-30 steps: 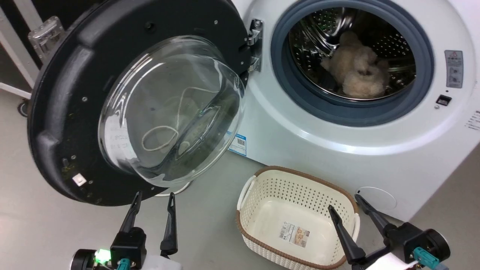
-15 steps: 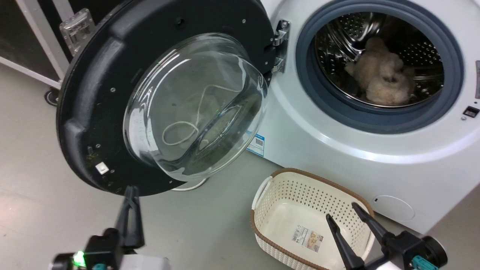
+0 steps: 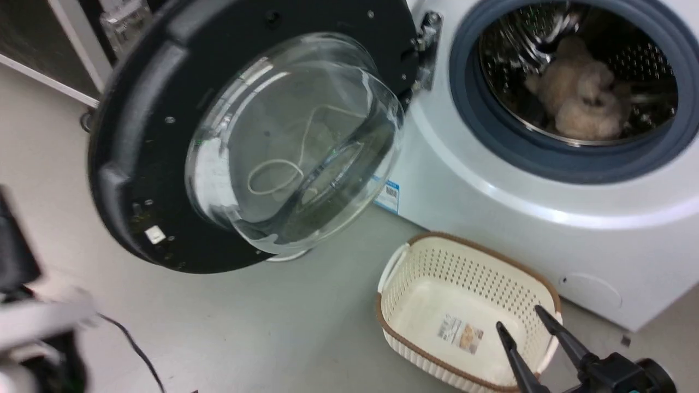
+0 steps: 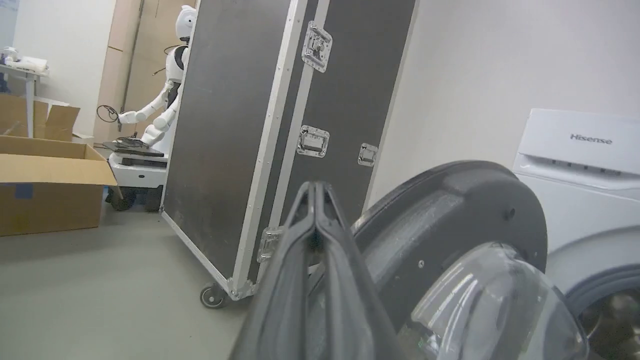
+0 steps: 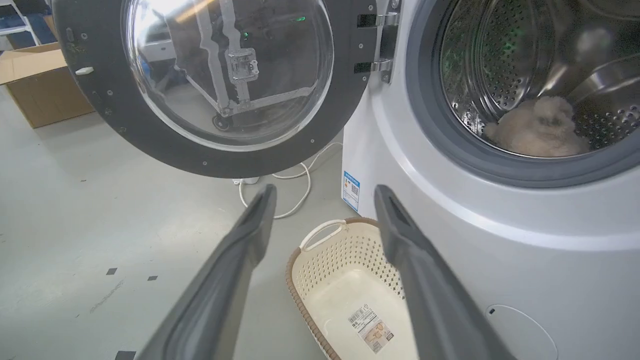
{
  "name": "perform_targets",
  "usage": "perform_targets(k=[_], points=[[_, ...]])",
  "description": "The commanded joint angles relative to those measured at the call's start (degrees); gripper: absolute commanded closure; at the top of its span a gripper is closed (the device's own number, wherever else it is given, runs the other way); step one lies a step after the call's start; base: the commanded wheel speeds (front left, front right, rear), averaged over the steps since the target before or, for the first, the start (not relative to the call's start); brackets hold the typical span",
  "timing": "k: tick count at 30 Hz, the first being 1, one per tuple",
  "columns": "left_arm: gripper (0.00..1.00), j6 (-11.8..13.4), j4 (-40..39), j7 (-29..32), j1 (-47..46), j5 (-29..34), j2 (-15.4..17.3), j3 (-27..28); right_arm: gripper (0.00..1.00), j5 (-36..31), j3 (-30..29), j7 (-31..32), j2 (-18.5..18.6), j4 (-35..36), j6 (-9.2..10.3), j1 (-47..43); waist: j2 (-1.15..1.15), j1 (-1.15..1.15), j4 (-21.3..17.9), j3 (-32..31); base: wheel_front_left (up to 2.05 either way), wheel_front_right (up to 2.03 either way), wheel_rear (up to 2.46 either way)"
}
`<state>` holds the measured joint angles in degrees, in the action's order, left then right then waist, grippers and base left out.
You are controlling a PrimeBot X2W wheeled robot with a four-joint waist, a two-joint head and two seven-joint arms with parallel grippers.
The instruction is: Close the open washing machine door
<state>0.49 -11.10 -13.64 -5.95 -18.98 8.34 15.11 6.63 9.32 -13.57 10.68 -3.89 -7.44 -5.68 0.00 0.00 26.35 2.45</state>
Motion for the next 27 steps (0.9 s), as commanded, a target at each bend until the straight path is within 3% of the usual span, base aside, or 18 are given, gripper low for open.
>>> perform_targets(k=[1,5,8,12,16,20,25,27], points=[[1.00,-1.26,3.49,1.61,-4.37,-6.22,1.77,3.57,0.00,0.33,0.05,-0.70,1.30,0.47,-0.04,-0.43,0.00,0.00,-1.29,1.70,0.00,0.00,0.00],[1.00,-2.06,11.81,9.66,-12.30,-18.03,5.43,8.91,0.00,1.07,0.50,-1.17,2.80,0.84,-0.04,0.06,0.00,0.00,-2.25,3.28,0.00,0.00,0.00],[1.00,-1.13,18.64,17.40,-17.84,-26.67,7.20,11.81,0.00,1.55,0.95,-1.42,3.81,1.00,-0.05,0.53,0.00,0.00,-3.04,4.42,0.00,0.00,0.00],[1.00,0.59,24.96,24.45,-21.81,-32.58,8.84,13.64,0.00,1.87,1.41,-1.42,4.46,1.13,-0.05,1.24,0.00,0.00,-4.35,5.33,0.00,0.00,0.00],[1.00,5.89,33.88,38.82,-27.20,-44.62,10.25,17.96,0.00,2.56,1.84,-1.42,5.61,1.44,-0.05,2.24,0.00,0.00,-6.73,7.10,0.00,0.00,0.00],[1.00,5.98,34.60,43.94,-26.37,-46.59,11.23,17.64,0.00,2.81,1.87,-1.42,5.81,1.42,-0.05,2.39,0.00,0.00,-7.48,7.47,0.00,0.00,0.00],[1.00,4.30,32.49,49.92,-22.29,-48.65,12.00,17.30,0.00,3.06,1.45,-1.42,5.50,1.11,-0.05,2.40,0.00,0.00,-8.31,6.88,0.00,0.00,0.00],[1.00,2.94,28.86,55.42,-17.92,-51.34,11.04,16.98,0.00,3.07,0.97,-1.42,4.69,0.56,-0.05,2.17,0.00,0.00,-8.44,5.25,0.00,0.00,0.00]])
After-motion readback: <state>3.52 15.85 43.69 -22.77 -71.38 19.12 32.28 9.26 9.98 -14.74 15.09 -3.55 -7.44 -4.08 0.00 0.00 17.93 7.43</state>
